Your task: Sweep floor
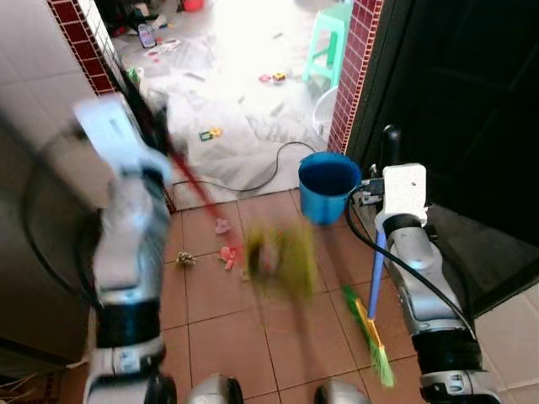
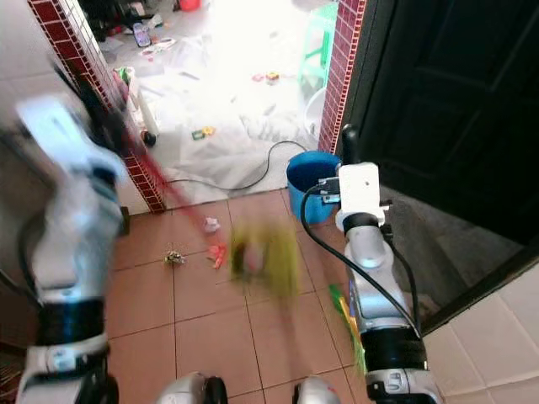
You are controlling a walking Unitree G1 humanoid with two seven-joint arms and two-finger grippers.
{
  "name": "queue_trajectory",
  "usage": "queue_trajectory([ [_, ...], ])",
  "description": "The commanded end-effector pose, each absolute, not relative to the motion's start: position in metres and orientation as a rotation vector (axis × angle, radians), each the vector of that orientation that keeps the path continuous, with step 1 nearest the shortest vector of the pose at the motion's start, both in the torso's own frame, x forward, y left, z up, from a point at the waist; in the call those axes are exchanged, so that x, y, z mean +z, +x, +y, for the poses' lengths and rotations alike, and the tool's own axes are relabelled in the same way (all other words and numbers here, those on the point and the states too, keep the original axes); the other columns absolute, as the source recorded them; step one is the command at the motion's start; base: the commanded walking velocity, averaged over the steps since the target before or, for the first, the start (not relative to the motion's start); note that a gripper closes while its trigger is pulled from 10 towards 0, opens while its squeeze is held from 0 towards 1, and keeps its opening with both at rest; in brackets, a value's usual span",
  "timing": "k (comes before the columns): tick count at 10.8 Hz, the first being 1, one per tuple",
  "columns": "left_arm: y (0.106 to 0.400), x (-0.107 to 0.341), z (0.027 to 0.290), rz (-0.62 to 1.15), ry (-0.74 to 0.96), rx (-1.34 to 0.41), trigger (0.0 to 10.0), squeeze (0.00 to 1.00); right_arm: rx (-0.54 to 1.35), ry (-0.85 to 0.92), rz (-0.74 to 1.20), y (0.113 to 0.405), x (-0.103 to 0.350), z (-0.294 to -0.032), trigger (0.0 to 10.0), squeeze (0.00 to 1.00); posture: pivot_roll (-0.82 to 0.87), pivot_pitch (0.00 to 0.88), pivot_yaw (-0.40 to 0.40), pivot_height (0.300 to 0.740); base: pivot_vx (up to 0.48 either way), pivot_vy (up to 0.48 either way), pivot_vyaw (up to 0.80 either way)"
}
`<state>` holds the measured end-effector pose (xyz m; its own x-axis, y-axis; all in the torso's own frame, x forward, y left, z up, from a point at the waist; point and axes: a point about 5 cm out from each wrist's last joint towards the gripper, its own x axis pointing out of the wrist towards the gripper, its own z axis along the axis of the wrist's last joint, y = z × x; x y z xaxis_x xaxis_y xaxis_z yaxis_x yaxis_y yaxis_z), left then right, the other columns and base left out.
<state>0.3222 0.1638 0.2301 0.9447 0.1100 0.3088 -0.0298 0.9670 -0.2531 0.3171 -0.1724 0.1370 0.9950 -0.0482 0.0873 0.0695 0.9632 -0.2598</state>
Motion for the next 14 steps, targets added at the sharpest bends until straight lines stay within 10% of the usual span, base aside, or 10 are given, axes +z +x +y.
queue_trajectory([
  [1, 0.322, 0.244, 0.168, -0.395, -0.261, 0.068, 10.0, 0.00, -0.085, -0.276, -0.089, 0.318, 0.140, -0.176, 10.0, 0.00, -0.13, 0.053, 0.082, 0.740, 0.266, 0.000, -0.80],
  [14, 0.338, 0.278, 0.182, -0.497, -0.340, 0.168, 10.0, 0.00, -0.021, -0.281, -0.065, 0.317, 0.133, -0.168, 10.0, 0.00, -0.15, 0.047, 0.080, 0.740, 0.446, 0.000, -0.37],
])
